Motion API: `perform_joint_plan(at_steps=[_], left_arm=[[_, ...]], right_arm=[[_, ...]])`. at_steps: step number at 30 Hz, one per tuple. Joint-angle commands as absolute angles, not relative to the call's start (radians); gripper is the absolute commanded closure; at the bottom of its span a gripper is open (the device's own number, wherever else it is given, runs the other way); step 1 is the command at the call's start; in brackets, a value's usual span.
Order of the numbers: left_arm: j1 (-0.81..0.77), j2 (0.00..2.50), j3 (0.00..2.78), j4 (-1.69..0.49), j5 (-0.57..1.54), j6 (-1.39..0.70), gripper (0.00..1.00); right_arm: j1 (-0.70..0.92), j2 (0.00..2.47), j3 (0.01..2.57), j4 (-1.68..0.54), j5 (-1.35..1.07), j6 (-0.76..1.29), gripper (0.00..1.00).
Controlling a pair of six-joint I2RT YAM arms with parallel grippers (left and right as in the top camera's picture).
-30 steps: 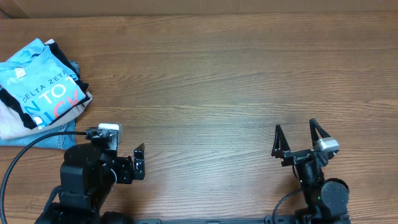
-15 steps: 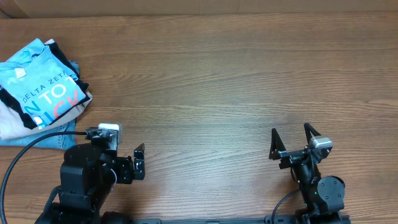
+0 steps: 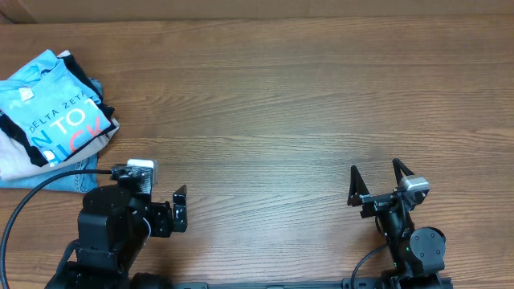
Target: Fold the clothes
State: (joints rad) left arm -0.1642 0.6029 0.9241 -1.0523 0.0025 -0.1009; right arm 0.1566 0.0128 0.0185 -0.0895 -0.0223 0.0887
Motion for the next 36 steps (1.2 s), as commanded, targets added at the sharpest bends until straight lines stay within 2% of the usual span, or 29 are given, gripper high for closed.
perform_joint_plan(at_steps=[1, 12, 18, 28, 36], left_arm=[[-0.171, 0.601, 0.918, -1.051, -0.01, -0.089, 0.0], [-0.117, 0.504, 0.905, -1.05, -0.046, -0.066, 0.0], [-0.033, 0.355, 0.748, -1.019, -0.031, -0.067, 0.0], [-0.012, 0.077, 0.304, -0.624, 0.06, -0.075, 0.0], [-0.011, 0.003, 0.121, -0.407, 0.06, -0.072, 0.0]], right_arm=[[0.149, 0.003, 0.008, -0.081, -0.028, 0.085, 0.0], [0.149, 0.003, 0.008, -0.081, -0.028, 0.085, 0.0], [0.149, 0.003, 0.008, -0.081, -0.028, 0.085, 0.0], [0.149, 0.003, 0.008, -0.081, -0.028, 0.085, 0.0], [0.149, 0.003, 0.008, -0.081, -0.028, 0.085, 0.0]])
